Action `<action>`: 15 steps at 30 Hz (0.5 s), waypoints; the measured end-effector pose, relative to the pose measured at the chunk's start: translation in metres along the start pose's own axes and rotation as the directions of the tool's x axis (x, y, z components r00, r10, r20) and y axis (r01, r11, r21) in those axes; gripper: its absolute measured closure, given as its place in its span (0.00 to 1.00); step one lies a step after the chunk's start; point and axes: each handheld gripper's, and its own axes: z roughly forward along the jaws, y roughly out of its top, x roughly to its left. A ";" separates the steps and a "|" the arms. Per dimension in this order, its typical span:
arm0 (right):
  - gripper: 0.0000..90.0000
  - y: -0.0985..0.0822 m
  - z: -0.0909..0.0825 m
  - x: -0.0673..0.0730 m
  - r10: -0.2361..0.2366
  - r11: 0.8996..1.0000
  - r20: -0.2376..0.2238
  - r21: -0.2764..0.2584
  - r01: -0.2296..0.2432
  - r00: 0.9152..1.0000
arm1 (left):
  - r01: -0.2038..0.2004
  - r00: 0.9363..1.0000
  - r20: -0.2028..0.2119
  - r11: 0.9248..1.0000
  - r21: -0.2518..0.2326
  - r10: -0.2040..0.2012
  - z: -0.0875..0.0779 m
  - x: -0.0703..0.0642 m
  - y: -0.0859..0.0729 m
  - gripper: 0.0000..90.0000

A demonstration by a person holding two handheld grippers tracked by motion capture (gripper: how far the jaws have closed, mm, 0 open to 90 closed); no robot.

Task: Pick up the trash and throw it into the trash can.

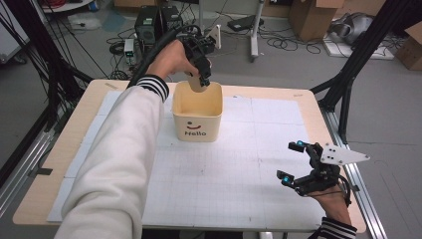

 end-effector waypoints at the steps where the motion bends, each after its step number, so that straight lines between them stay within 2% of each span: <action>1: 0.00 0.000 0.000 0.000 -0.002 1.000 0.000 -0.001 0.002 1.000 | 0.002 1.000 0.005 1.000 0.004 -0.002 0.002 0.000 0.000 0.39; 4: 0.00 0.000 0.000 0.000 0.000 1.000 -0.001 -0.002 0.000 1.000 | 0.013 1.000 0.027 1.000 -0.012 -0.012 0.009 0.001 -0.003 0.39; 5: 0.00 0.000 0.000 0.000 -0.003 1.000 -0.002 -0.001 0.003 1.000 | 0.014 0.999 0.029 1.000 -0.002 -0.014 0.012 0.001 -0.005 0.39; 6: 0.00 0.000 0.000 0.000 -0.002 1.000 -0.002 -0.001 0.002 1.000 | 0.002 1.000 0.008 1.000 0.023 -0.002 0.016 0.001 -0.006 0.39; 7: 0.00 0.000 0.001 0.000 0.000 1.000 -0.004 0.002 0.000 1.000 | 0.001 1.000 0.005 0.999 0.035 -0.001 0.019 0.001 -0.007 0.39; 15: 0.00 0.000 0.002 0.001 0.000 1.000 -0.006 0.004 0.000 1.000 | -0.017 1.000 0.013 0.998 0.053 0.017 0.031 -0.002 -0.005 0.39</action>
